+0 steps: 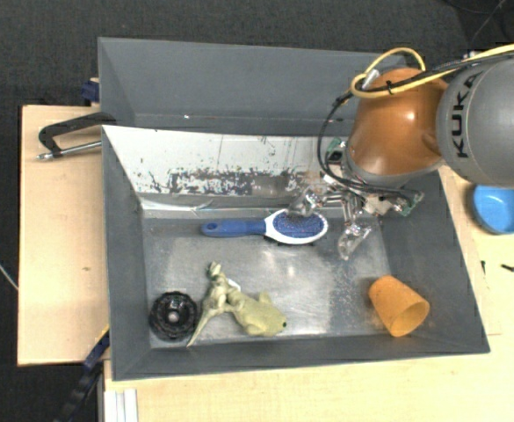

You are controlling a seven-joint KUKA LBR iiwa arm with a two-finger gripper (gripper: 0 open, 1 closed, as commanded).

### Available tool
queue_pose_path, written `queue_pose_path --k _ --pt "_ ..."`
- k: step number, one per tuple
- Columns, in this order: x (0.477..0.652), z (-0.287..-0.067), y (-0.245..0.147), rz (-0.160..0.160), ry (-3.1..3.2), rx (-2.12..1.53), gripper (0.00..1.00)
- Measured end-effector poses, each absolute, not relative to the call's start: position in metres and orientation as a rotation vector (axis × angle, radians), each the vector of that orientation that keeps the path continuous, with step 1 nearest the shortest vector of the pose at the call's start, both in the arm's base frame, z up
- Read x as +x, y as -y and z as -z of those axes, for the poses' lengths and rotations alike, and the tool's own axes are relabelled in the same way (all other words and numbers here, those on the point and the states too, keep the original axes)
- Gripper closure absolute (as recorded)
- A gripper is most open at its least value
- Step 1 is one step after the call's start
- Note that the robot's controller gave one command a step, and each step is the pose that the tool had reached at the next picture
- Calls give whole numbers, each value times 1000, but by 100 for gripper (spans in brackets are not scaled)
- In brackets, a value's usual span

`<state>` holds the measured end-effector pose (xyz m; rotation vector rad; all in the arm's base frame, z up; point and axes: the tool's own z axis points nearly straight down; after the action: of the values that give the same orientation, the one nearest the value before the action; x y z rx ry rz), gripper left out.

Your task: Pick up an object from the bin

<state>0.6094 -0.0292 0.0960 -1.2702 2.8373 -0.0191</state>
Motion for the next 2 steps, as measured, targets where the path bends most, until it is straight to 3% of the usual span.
queue_pose_path --k 1,2 --pt "613 -101 26 19 -2822 -1266 100" --pt "613 -101 26 20 -2823 -1265 100"
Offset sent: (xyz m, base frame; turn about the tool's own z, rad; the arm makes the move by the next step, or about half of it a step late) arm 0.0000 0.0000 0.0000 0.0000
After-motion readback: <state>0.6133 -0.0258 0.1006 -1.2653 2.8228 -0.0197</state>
